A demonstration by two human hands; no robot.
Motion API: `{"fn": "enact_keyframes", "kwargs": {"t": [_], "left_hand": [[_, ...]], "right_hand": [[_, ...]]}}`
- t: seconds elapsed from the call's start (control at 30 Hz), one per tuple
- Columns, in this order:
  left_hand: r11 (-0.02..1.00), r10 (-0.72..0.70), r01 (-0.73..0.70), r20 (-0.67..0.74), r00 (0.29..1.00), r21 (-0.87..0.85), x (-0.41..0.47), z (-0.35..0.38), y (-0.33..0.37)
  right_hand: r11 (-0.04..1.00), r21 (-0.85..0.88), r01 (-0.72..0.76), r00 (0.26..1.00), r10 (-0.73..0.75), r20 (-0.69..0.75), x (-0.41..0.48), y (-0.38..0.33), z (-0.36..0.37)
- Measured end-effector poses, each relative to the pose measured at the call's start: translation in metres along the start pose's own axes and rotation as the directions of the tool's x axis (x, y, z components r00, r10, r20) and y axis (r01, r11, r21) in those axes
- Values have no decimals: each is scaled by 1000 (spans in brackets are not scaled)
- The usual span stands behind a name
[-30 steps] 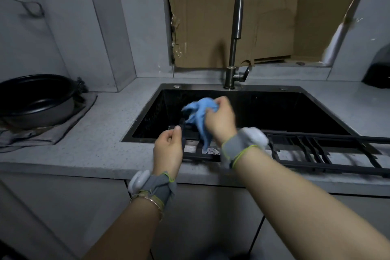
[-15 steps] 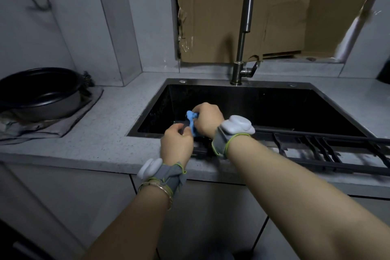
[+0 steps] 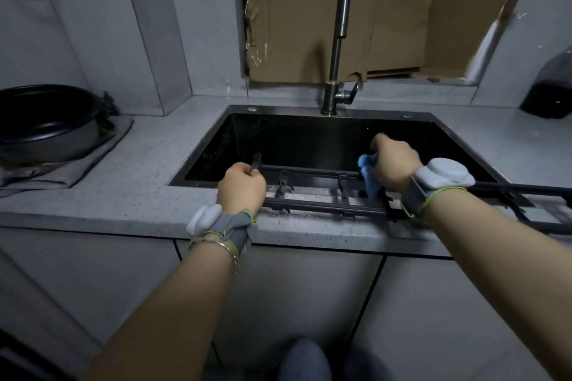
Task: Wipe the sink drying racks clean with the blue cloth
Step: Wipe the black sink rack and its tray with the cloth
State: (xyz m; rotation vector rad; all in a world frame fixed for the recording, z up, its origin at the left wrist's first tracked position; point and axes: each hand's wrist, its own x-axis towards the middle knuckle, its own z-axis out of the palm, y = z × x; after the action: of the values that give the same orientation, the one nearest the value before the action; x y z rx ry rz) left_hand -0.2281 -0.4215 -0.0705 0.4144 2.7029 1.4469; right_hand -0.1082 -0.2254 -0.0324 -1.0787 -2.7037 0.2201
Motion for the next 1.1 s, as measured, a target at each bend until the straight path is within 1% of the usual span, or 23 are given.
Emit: {"fn": "enact_keyframes", "kwargs": {"t": [0.07, 0.13, 0.17, 0.2, 0.27, 0.3, 0.33, 0.4, 0.43, 0.47, 0.53, 0.57, 0.63, 0.77, 0.83, 0.87, 0.9, 0.93, 0.97, 1.0, 1.03, 1.07, 1.1], "left_hand": [[998, 1, -6, 75, 997, 69, 1, -6, 4], [983, -22, -12, 182, 983, 184, 5, -12, 11], [969, -48, -8, 221, 974, 247, 8, -14, 16], [950, -78, 2, 234, 969, 311, 10, -16, 22], [911, -112, 16, 211, 971, 411, 11, -15, 33], [896, -91, -4, 191, 977, 444, 10, -13, 37], [881, -39, -52, 183, 982, 471, 9, -11, 41], [815, 77, -191, 223, 972, 547, 8, -5, 42], [759, 104, -253, 273, 956, 599, 10, 0, 43], [694, 95, -297, 326, 941, 655, 10, 4, 42], [585, 35, -317, 367, 929, 747, 12, 7, 40], [566, 21, -308, 361, 932, 765, 14, 11, 40], [568, 19, -285, 334, 942, 772, 15, 12, 36], [531, 14, -296, 341, 940, 794, 15, 14, 36], [509, 14, -304, 346, 938, 805, 13, 17, 37], [508, 16, -305, 345, 938, 806, 13, 18, 36], [519, 17, -297, 338, 941, 802, 13, 19, 35], [536, 17, -284, 326, 945, 795, 15, 21, 33], [545, 16, -267, 309, 951, 794, 16, 22, 33], [550, 13, -255, 297, 955, 796, 17, 23, 33], [546, 6, -247, 291, 957, 801, 18, 24, 32], [533, -1, -245, 291, 957, 810, 17, 25, 32], [523, -4, -246, 291, 957, 816, 19, 26, 32]], "right_hand": [[997, 53, -48, 993, 53, -103, -4, 9, -5], [973, 231, -9, 977, 57, -205, -7, 5, -5], [942, 334, 23, 966, 66, -250, -7, -2, -4], [905, 422, 46, 960, 77, -270, -6, -12, -1], [850, 522, 75, 975, 48, -218, -4, -35, 8], [841, 535, 79, 989, 1, -148, -4, -46, 12], [854, 515, 77, 997, -57, -55, -5, -56, 17], [922, 360, 144, 978, -188, 91, -8, -69, 28], [943, 273, 189, 968, -226, 112, -7, -70, 32], [952, 206, 225, 962, -251, 111, -6, -69, 36], [957, 145, 252, 958, -268, 99, -5, -67, 38], [958, 142, 247, 959, -263, 103, -4, -64, 37], [958, 158, 241, 957, -262, 125, -1, -60, 32], [961, 170, 217, 958, -243, 151, 3, -36, 19], [956, 197, 219, 957, -250, 150, 3, -28, 19], [948, 238, 211, 959, -247, 135, 3, -26, 21], [930, 318, 183, 969, -225, 101, 3, -25, 23], [895, 427, 132, 985, -168, 46, 3, -20, 23], [837, 540, 84, 996, -78, -34, 4, -14, 19], [784, 618, 57, 992, 22, -120, 7, -4, 14], [773, 633, 43, 979, 95, -183, 7, 7, 7], [800, 599, 32, 971, 118, -210, 7, 17, -1], [836, 548, 29, 974, 99, -202, 6, 23, -8]]}}
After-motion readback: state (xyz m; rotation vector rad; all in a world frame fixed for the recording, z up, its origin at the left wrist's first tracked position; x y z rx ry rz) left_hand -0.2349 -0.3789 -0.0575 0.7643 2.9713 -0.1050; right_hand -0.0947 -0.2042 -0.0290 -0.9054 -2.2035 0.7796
